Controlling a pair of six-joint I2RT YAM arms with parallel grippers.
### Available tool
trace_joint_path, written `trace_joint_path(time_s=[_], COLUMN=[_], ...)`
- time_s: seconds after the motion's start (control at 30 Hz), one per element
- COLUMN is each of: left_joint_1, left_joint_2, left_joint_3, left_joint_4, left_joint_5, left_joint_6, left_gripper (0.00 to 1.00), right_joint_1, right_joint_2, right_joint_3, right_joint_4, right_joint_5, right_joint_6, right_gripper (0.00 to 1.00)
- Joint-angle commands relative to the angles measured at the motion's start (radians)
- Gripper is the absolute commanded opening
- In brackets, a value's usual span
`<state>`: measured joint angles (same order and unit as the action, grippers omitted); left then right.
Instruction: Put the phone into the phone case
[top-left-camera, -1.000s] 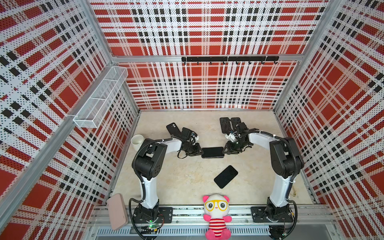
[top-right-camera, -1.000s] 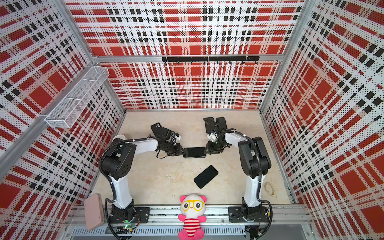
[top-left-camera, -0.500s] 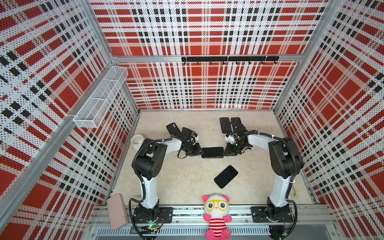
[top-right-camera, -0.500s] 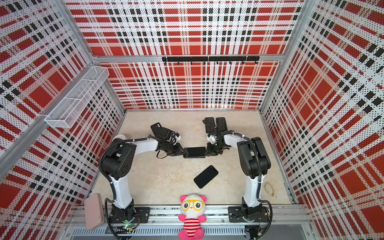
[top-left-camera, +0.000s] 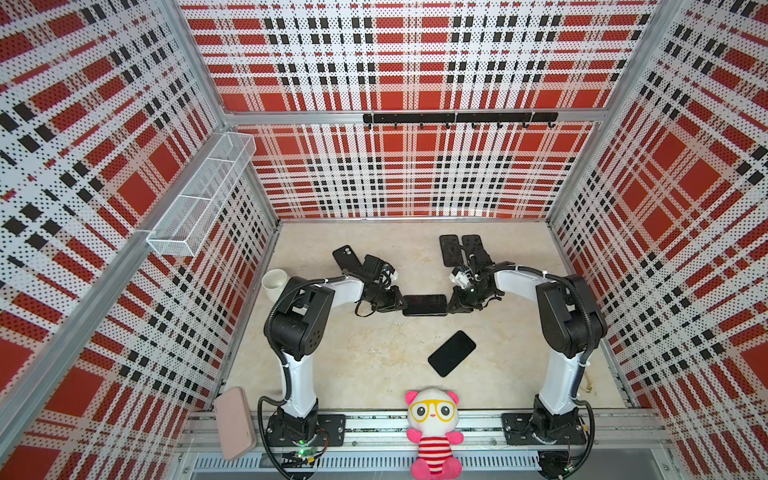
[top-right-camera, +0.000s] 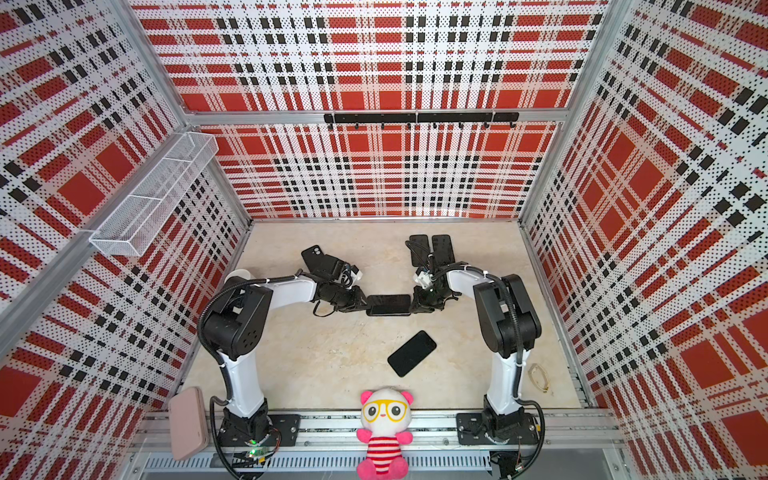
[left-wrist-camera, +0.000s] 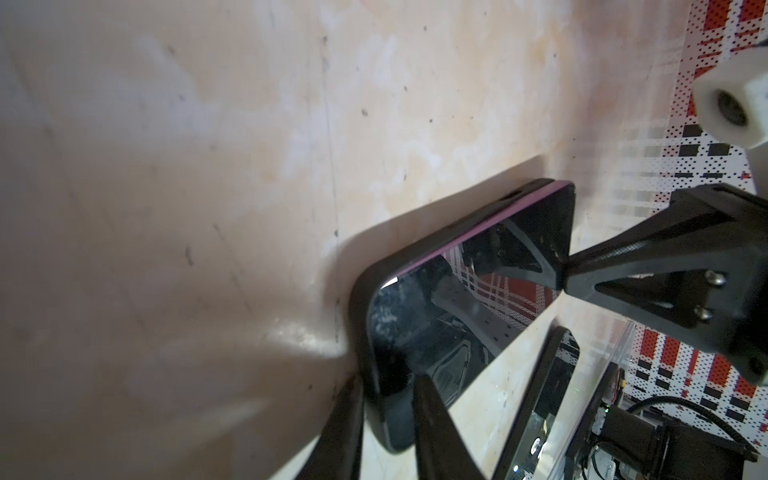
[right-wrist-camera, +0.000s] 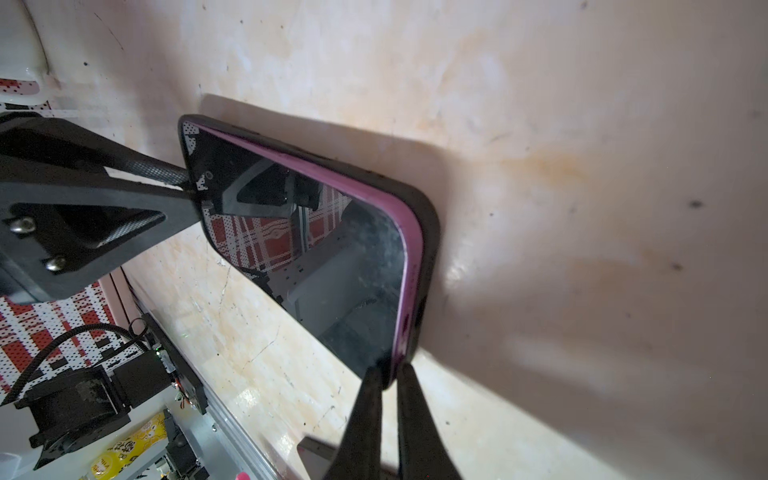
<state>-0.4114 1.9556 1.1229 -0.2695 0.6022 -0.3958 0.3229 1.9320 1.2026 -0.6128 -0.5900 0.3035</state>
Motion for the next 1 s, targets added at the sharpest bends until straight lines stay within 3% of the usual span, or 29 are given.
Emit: trace_joint_path(time_s=[0.0, 0.37, 0.97], left_joint_1=[-0.036, -0.041, -0.038], left_joint_2=[0.021, 0.027, 0.035], left_joint_3=[0.011, 0.012, 0.012], left_joint_4=[0.003, 0.005, 0.007], left_joint_5=[0.031, 0.039, 0.046], left_joint_6=[0.005, 0.003, 0.000], left_gripper=[0.25, 0.25, 0.24], right_joint_1=[0.061, 0.136, 0.253], right_joint_2=[0.052, 0.137, 0.282], right_joint_3=[-0.004, 0.003, -0.059], right_joint_4=[0.038, 0.023, 0.000], right_joint_5=[-0.013, 0.036, 0.267], right_joint_6=[0.008, 0.040, 0.102], right_gripper=[0.10, 0.09, 0.11])
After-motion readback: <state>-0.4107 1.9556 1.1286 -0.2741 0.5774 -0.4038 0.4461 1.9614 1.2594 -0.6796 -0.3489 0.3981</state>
